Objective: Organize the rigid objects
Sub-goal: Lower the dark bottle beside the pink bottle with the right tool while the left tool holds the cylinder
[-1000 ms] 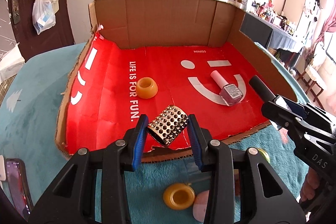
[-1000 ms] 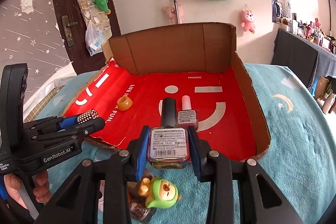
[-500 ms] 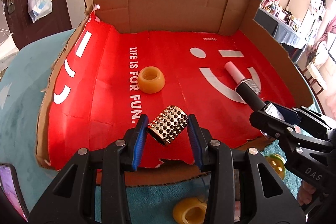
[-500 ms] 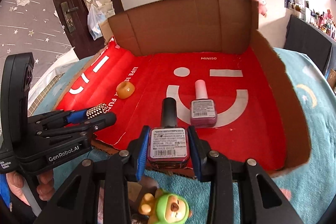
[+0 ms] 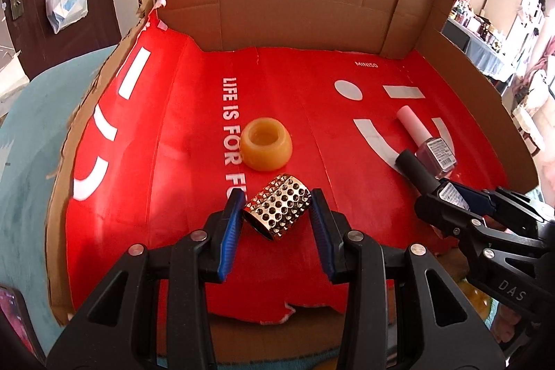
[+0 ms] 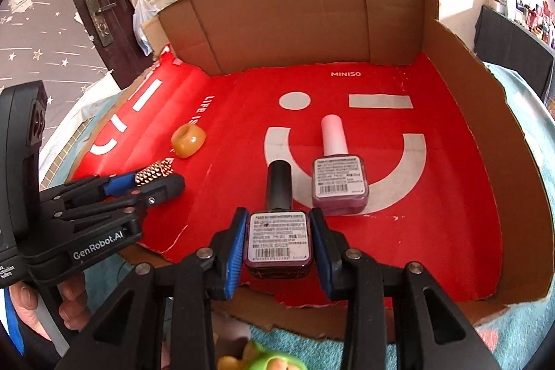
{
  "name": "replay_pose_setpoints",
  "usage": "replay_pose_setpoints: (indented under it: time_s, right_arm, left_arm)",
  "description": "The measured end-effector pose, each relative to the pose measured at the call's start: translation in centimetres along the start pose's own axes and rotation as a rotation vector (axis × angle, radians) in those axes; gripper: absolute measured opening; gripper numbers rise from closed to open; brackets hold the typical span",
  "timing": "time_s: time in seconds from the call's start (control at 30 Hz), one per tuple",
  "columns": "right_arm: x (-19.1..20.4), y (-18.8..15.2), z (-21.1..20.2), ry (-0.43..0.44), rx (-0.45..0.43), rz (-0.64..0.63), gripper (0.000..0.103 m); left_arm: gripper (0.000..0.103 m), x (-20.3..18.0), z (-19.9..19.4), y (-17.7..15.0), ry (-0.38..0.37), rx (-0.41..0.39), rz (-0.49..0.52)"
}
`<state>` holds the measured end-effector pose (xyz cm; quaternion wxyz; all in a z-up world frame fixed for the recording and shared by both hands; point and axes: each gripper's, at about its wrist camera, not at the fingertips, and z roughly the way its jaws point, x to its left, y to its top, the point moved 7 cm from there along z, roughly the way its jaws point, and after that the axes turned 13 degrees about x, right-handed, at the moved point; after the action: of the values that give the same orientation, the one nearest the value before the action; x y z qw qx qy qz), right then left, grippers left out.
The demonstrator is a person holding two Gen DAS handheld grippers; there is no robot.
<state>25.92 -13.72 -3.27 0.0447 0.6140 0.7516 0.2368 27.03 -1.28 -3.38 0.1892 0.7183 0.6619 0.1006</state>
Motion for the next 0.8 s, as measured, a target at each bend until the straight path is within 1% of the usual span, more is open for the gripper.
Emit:
replay_pose_setpoints:
  time_s: [0.33, 0.8]
  right_arm:
    - [-1.8, 1.0, 0.2, -0.076, -0.025, 0.035, 0.038]
    - [-2.0, 1.2, 0.4, -0.096, -0.026, 0.03, 0.038]
  left_arm:
    - [0.036, 0.3, 0.6, 1.5, 0.017, -0.011, -0.011]
    - [0.036, 0.2, 0.7, 1.7, 0.022, -0.012, -0.012]
